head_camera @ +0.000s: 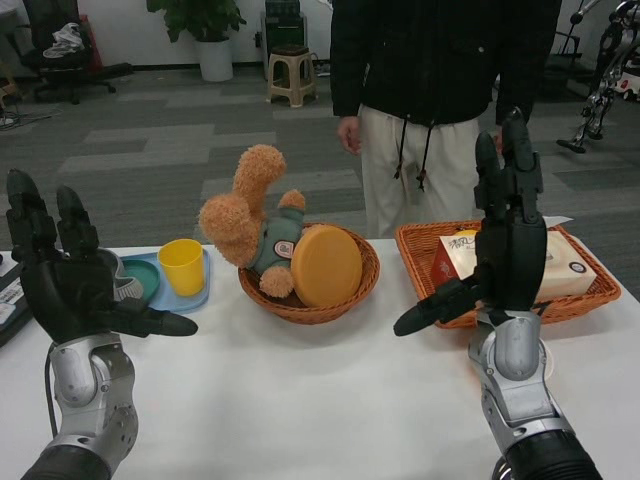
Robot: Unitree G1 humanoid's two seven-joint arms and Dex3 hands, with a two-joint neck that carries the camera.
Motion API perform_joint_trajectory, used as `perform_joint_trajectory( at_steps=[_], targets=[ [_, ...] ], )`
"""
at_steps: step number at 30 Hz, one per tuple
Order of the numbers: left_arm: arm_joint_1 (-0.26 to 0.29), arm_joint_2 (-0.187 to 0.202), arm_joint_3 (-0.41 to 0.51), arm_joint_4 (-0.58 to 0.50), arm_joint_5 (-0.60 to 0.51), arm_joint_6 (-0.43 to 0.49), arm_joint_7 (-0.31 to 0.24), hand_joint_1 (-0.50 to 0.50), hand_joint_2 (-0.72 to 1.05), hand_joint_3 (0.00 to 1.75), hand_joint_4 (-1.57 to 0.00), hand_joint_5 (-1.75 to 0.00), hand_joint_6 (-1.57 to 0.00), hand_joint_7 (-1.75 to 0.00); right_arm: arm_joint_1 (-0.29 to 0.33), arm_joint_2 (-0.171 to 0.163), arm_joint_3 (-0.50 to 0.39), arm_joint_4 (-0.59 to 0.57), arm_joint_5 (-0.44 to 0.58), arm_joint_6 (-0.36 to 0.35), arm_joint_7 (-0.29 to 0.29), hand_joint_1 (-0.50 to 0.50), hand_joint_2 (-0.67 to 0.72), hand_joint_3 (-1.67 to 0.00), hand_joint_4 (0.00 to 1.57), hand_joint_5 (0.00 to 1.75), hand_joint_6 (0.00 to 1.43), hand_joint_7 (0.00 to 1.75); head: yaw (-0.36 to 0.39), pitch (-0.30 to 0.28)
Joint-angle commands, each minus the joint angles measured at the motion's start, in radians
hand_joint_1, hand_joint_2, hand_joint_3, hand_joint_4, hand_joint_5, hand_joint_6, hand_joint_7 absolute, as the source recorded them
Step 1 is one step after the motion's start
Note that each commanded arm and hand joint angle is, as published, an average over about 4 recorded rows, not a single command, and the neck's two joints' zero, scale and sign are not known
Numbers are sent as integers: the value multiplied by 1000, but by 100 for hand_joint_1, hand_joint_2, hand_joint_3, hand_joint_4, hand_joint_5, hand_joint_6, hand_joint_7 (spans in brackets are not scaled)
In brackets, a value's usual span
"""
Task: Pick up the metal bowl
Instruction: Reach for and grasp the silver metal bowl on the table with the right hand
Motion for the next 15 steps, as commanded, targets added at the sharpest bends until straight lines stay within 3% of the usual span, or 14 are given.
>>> perform_joint_trajectory(
  at_steps=[1, 7, 11, 15],
  targets=[
    [15, 11, 16, -11, -2, -6, 6, -50, -72, 9, 0, 0, 0, 0, 25, -12, -22, -57, 5, 35, -2, -42, 53, 0, 0, 0, 0, 0, -33, -33],
    [25, 13, 21, -11, -9, -6, 6, -50, -72, 9, 0, 0, 0, 0, 66, -43, -38, -160, 77, 126, 21, -42, 50, 0, 0, 0, 0, 0, -95, -87],
    [38, 14, 30, -11, -14, -6, 6, -50, -72, 9, 0, 0, 0, 0, 125, -70, -80, -270, 146, 237, 49, -42, 47, 0, 0, 0, 0, 0, -124, -131],
    [43, 17, 32, -10, -28, -6, 4, -50, -72, 9, 0, 0, 0, 0, 183, -76, -175, -390, 150, 363, 89, -42, 41, 0, 0, 0, 0, 0, -175, -171]
  ],
)
